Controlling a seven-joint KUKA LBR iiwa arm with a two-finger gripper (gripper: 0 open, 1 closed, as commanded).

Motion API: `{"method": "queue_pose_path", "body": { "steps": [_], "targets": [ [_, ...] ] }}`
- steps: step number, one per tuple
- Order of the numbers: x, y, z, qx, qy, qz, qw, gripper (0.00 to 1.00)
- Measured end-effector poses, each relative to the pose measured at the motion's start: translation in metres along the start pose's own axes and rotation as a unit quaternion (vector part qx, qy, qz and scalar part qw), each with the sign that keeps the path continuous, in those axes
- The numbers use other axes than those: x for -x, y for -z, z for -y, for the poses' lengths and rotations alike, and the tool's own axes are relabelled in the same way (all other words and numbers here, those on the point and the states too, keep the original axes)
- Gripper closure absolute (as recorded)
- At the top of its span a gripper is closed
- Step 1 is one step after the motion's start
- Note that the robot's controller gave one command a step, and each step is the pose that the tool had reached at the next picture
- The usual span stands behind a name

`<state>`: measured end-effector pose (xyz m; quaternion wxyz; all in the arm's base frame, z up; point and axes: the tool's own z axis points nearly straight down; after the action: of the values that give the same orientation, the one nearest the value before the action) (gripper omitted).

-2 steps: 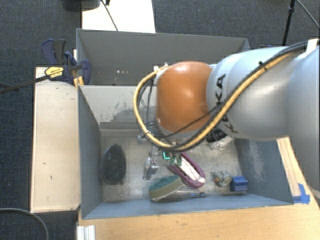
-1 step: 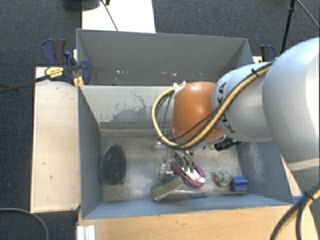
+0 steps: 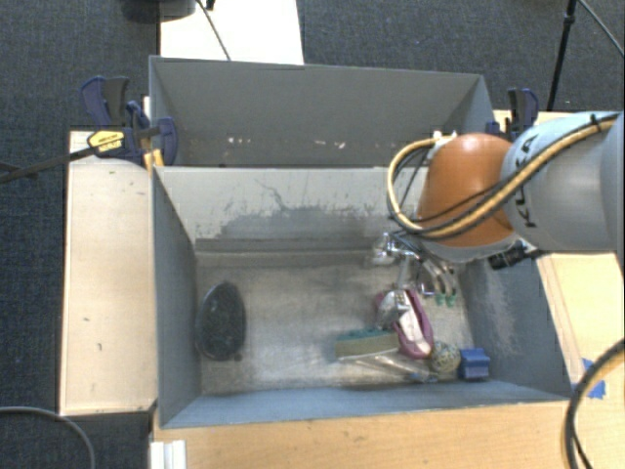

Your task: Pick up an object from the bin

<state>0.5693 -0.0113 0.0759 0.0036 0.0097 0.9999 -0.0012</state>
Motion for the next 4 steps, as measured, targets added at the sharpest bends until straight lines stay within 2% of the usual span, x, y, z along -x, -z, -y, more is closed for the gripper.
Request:
{"method": "queue_pose_path", "body": {
  "steps": [1, 2, 3, 4],
  "targets": [
    [-0.063, 0.004, 0.034, 0.000, 0.150, 0.0139, 0.9886, 0.00],
    [-0.068, 0.001, 0.033, 0.002, 0.148, 0.0033, 0.9889, 1.00],
    [-0.052, 0.127, 0.075, 0.000, 0.225, 0.0018, 0.9744, 1.00],
    [-0.054, 0.122, 0.073, 0.002, 0.224, -0.0021, 0.9747, 0.00]
  ]
}}
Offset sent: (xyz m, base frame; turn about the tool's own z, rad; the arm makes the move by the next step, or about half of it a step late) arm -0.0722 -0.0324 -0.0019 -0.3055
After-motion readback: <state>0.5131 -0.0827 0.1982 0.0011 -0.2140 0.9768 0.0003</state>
